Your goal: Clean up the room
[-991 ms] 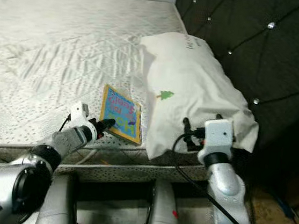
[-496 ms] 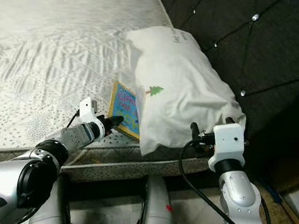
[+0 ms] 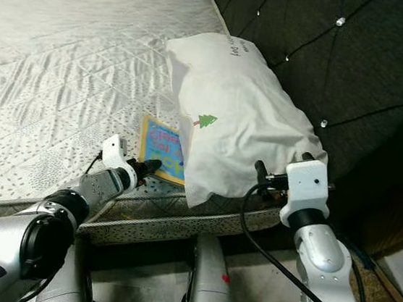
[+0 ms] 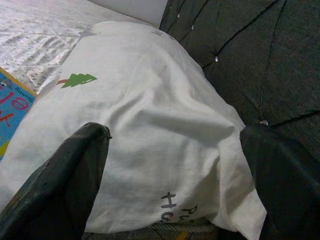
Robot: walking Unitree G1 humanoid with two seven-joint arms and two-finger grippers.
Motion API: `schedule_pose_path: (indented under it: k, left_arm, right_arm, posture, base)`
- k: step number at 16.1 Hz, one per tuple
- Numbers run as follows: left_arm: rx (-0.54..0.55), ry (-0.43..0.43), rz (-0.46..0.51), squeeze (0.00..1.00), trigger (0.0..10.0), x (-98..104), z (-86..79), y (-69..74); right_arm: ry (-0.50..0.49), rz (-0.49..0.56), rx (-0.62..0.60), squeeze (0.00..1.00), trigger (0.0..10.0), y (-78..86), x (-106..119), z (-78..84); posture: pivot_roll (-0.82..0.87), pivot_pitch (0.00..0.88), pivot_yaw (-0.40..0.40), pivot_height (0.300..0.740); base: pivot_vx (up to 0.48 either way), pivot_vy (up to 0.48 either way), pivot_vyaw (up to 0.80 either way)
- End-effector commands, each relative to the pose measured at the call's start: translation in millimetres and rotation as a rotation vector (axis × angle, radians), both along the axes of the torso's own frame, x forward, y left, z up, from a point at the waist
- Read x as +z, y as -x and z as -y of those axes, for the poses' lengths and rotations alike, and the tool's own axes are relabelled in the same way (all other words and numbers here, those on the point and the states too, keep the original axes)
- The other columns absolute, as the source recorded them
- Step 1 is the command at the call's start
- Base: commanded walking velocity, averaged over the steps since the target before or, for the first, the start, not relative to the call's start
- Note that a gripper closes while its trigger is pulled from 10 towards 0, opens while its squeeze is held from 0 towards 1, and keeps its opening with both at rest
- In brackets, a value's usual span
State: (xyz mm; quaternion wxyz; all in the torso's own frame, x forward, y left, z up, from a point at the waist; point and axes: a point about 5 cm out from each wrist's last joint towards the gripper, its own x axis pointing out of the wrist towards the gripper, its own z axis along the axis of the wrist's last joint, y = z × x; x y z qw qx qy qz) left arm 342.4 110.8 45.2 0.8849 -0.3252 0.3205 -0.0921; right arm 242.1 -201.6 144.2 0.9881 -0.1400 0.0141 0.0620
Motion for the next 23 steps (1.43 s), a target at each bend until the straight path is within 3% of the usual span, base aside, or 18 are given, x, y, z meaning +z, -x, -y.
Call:
schedule_pose_path:
  k: [1, 8, 17, 23]
  left_arm:
    - [0.005, -0.021, 0.002, 1.00, 10.0, 2, -2.4, -1.8]
    - [0.014, -0.083, 0.008, 1.00, 10.0, 2, -15.9, -3.1]
    - [0.009, -0.093, -0.056, 1.00, 10.0, -20, -16.5, 14.6]
    - [0.021, -0.181, -0.044, 1.00, 10.0, -22, -32.0, 15.0]
  right_arm:
    - [0.009, 0.010, -0.005, 0.00, 10.0, -1.2, 4, 0.2]
    - [-0.010, 0.018, 0.004, 0.00, 10.0, -10.6, 1, -5.4]
    - [-0.051, 0.025, 0.035, 0.00, 10.0, -21.7, -6, -21.6]
    - [-0.085, 0.031, 0.033, 0.00, 10.0, -23.8, -13, -28.5]
  posture:
    - [-0.33, 0.010, -0.090, 0.536]
    - [-0.28, 0.000, -0.081, 0.536]
    - [-0.23, 0.000, -0.072, 0.536]
    - [-0.18, 0.000, -0.043, 0.536]
  base:
    - [0.000, 0.000, 0.00]
    - [0.000, 0.000, 0.00]
    - [0.000, 0.000, 0.00]
    - [0.000, 0.000, 0.00]
